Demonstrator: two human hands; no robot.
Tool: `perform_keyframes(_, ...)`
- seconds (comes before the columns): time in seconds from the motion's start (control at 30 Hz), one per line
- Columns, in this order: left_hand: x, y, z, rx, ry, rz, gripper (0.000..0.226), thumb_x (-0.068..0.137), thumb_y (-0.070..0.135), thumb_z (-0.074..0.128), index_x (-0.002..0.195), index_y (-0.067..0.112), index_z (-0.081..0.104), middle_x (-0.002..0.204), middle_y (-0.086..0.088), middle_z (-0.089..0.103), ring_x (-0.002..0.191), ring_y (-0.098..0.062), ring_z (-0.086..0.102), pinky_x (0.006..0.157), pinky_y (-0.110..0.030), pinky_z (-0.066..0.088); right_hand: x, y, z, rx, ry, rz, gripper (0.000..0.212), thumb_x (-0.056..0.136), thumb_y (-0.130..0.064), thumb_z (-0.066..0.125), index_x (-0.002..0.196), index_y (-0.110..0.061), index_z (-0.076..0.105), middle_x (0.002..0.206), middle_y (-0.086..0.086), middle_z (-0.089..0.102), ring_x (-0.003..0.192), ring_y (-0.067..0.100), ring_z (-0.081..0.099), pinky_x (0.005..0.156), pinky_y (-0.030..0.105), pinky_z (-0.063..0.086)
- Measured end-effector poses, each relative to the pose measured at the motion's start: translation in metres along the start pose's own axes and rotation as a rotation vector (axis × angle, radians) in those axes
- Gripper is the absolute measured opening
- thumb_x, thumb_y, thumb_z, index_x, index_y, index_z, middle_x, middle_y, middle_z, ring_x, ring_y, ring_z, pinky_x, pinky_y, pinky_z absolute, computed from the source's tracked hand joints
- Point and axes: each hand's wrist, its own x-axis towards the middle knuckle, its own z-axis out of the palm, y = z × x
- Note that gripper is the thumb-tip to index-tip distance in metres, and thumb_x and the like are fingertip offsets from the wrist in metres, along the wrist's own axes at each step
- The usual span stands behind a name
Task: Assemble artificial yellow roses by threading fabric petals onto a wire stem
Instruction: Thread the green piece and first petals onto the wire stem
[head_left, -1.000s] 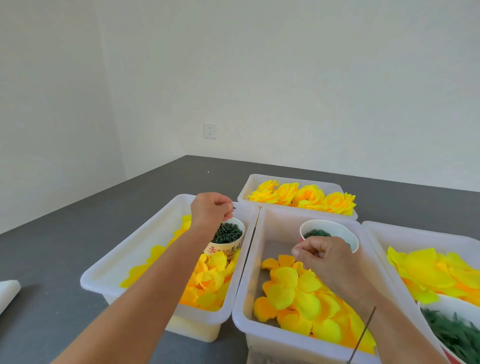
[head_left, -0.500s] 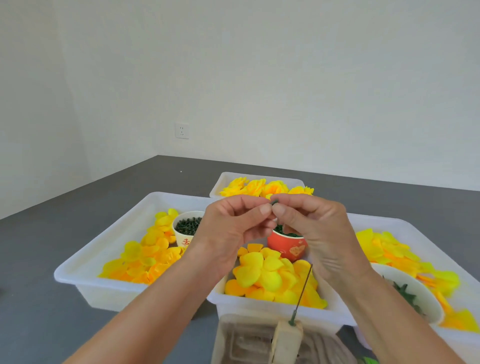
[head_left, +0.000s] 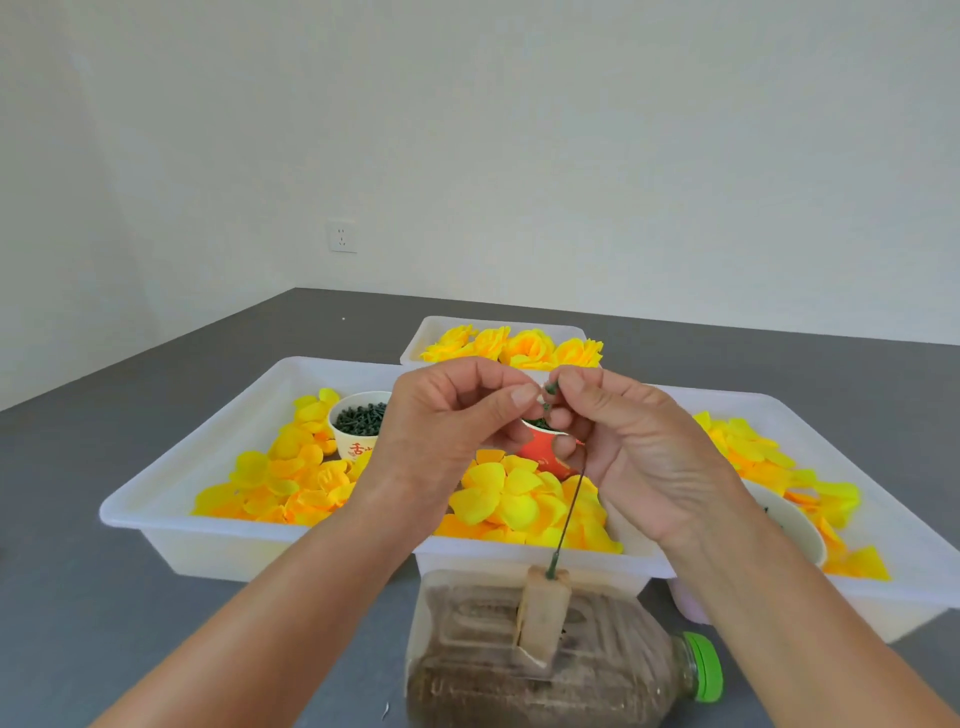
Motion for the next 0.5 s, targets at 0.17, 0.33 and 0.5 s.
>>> perform_keyframes(0.17, -0.008, -0.009, 0.004, 0.0, 0.034, -0.03, 0.007, 0.075, 0.008, 0.067, 0.071, 0.013, 0.07, 0.061, -0.001, 0.067, 0.051, -0.01, 0.056, 0.052, -0.02, 0.048, -0.005, -0.003, -0.006, 0.103, 0.019, 0.05, 0.007, 0.067, -0.016, 0.066, 0.071, -0.01, 0.069, 0.07, 0.003, 0.066, 0.051, 0.007, 0.056, 0.043, 0.019, 0.045)
perform_keyframes(0.33, -0.02, -0.015, 0.015, 0.044, 0.006, -0.04, 0.006, 0.073, 0.004, 0.071, 0.074, 0.01, 0.071, 0.056, 0.005, 0.065, 0.05, -0.005, 0.053, 0.051, -0.015, 0.045, -0.013, -0.006, -0.011, 0.034, 0.062, -0.001, 0.013, 0.068, -0.015, 0.063, 0.077, -0.005, 0.064, 0.069, 0.005, 0.067, 0.051, 0.008, 0.058, 0.046, 0.02, 0.048)
perform_keyframes(0.5, -0.026, -0.018, 0.026, 0.138, -0.004, -0.018, 0.012, 0.068, 0.007, 0.078, 0.079, 0.008, 0.074, 0.067, 0.0, 0.068, 0.057, -0.006, 0.048, 0.051, -0.013, 0.042, -0.023, -0.013, -0.015, -0.254, 0.105, -0.187, 0.014, 0.067, -0.021, 0.063, 0.073, -0.01, 0.066, 0.073, -0.001, 0.071, 0.064, 0.006, 0.062, 0.058, 0.019, 0.052)
